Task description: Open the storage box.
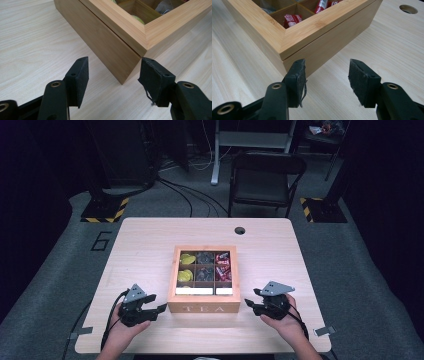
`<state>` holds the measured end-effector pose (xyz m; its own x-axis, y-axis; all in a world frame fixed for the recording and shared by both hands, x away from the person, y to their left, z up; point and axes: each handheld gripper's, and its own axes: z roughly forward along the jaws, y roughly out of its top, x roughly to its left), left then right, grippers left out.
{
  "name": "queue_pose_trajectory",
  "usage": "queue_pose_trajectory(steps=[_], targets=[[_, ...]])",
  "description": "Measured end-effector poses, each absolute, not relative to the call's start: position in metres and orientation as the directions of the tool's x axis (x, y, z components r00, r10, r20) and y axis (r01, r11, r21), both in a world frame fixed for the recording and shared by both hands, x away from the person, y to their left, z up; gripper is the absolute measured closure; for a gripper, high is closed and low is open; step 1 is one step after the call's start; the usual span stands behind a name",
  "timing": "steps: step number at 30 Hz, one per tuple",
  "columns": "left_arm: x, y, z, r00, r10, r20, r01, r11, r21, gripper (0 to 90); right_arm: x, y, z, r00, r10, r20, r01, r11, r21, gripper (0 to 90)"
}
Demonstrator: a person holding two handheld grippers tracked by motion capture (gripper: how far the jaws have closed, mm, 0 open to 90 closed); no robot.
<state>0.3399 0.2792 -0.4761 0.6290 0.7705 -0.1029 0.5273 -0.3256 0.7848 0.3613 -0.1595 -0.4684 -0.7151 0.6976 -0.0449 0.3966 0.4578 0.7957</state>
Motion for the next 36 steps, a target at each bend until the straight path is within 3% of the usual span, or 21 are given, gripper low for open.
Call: queue_pose_trajectory(steps=[36], targets=[[0.3427,0.2695,-0.4801,0.637,0.760,-0.131,0.525,-0.304,0.795,41.5,0.3604,-0.1550,-0.4762,-0.732,0.681,-0.024,0.395,0.453,0.799,45.7]])
